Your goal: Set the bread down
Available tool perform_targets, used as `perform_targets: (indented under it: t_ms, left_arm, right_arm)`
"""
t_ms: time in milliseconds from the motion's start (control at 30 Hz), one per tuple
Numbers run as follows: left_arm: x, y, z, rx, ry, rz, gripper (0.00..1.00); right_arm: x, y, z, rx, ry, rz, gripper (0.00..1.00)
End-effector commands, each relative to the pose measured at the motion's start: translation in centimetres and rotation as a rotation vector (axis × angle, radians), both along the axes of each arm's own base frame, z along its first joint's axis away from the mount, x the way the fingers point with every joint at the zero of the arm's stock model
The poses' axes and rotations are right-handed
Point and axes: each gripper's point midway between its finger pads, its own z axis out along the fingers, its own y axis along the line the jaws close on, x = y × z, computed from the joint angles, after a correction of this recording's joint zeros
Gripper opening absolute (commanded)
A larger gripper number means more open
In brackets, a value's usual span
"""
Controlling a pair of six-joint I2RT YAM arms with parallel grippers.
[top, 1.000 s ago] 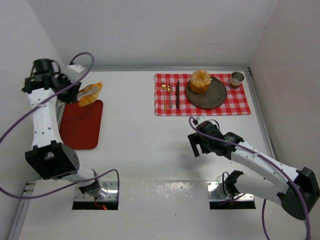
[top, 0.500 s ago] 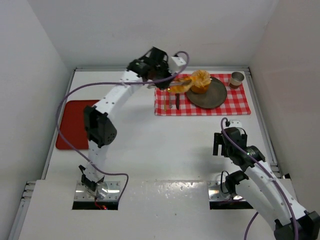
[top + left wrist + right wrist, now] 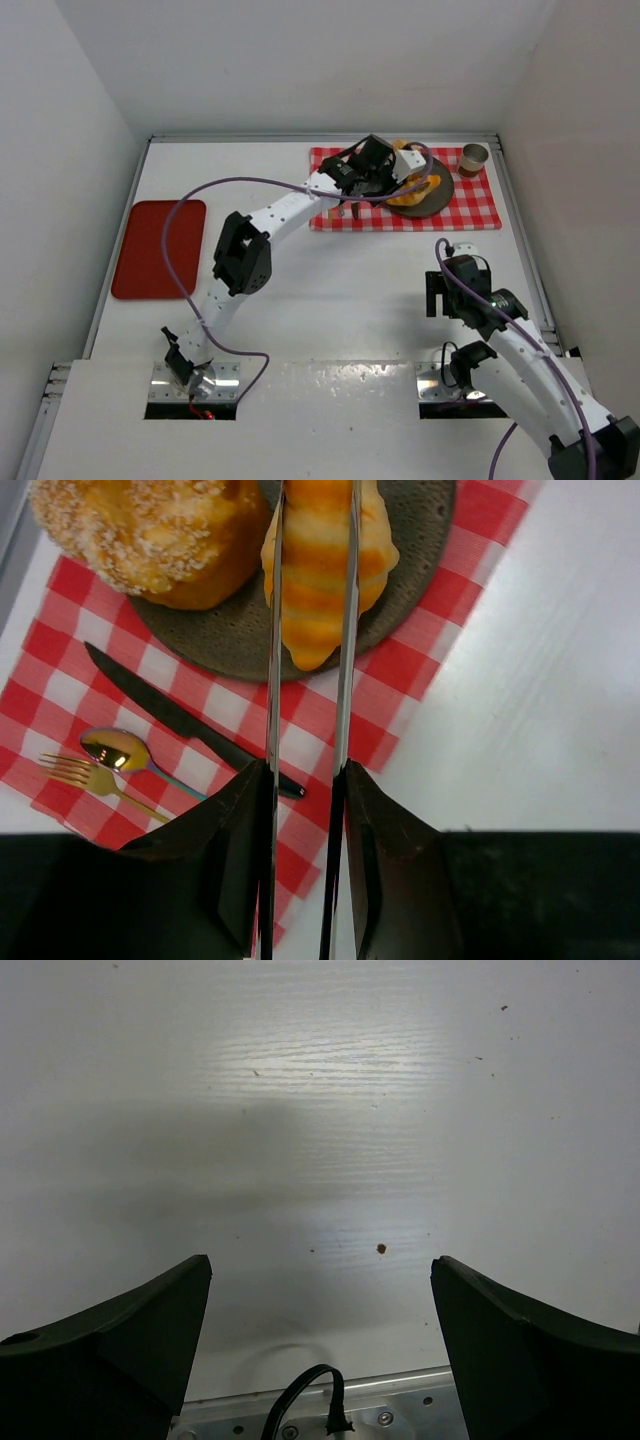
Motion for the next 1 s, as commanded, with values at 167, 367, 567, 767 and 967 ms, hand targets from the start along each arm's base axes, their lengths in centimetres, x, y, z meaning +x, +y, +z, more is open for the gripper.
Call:
perform_targets:
  t_ms: [167, 367, 567, 767, 967]
  left_arm:
    - [2.1, -4.0, 1.7, -0.130, -0.127, 0.047, 0.11]
    - [1.5, -4.2, 0.5, -0.139, -0.077, 0.043, 0.33]
    - [1.4, -4.3, 6.2, -0.228, -0.133, 0.052, 0.54]
    - [1.6, -3.8, 7.4, -0.240, -0.151, 0.078, 0.64]
    - [1.4, -3.6, 9.8, -0.274, -0.170, 0.082, 0.55]
  right_arm:
    - [1.2, 0.0, 1.8, -0.032, -0.027, 0.042, 0.92]
    - [1.3, -0.1, 1.7, -0.037, -0.027, 0.047, 0.92]
    - [1.0, 0.3, 1.4, -0.017, -0.012, 0.060, 0.93]
    - [1.1, 0.7, 1.4, 0.002, -0.012, 0.069, 0.93]
    - [1.1, 0.9, 1.5, 0.012, -0.013, 0.070, 0.93]
